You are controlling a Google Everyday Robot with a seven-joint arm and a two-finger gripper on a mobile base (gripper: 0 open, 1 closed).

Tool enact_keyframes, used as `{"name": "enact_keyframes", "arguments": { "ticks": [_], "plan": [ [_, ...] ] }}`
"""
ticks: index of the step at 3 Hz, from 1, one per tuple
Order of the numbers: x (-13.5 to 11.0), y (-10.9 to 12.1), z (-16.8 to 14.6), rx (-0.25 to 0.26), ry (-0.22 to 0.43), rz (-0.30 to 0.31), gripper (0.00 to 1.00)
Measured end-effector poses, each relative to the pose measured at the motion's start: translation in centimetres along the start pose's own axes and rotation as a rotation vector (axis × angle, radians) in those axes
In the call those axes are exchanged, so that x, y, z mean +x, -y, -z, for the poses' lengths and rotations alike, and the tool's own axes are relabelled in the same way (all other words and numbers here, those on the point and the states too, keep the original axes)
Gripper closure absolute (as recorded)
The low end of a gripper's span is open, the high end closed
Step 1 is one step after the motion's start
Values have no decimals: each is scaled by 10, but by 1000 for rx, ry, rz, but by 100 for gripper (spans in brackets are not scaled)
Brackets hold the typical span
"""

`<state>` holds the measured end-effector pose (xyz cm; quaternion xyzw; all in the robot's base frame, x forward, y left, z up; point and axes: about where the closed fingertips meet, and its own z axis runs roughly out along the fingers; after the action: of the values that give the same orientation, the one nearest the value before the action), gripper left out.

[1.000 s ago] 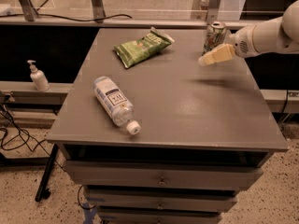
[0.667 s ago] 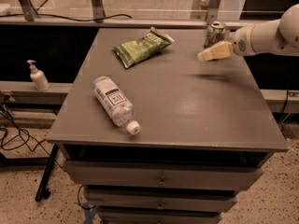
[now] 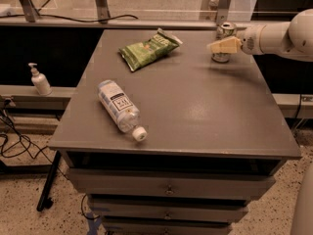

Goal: Pick 7up can

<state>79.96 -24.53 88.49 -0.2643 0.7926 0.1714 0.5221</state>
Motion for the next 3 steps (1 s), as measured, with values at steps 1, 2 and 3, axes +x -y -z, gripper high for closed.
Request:
{"name": "enact_keyframes", "arguments": {
  "ticks": [1, 2, 3],
  "plan": [
    [-2, 2, -10, -10, 24, -30, 42],
    [2, 4, -9, -6, 31, -48, 64],
    [4, 0, -2, -9, 31, -53, 88]
  ]
}}
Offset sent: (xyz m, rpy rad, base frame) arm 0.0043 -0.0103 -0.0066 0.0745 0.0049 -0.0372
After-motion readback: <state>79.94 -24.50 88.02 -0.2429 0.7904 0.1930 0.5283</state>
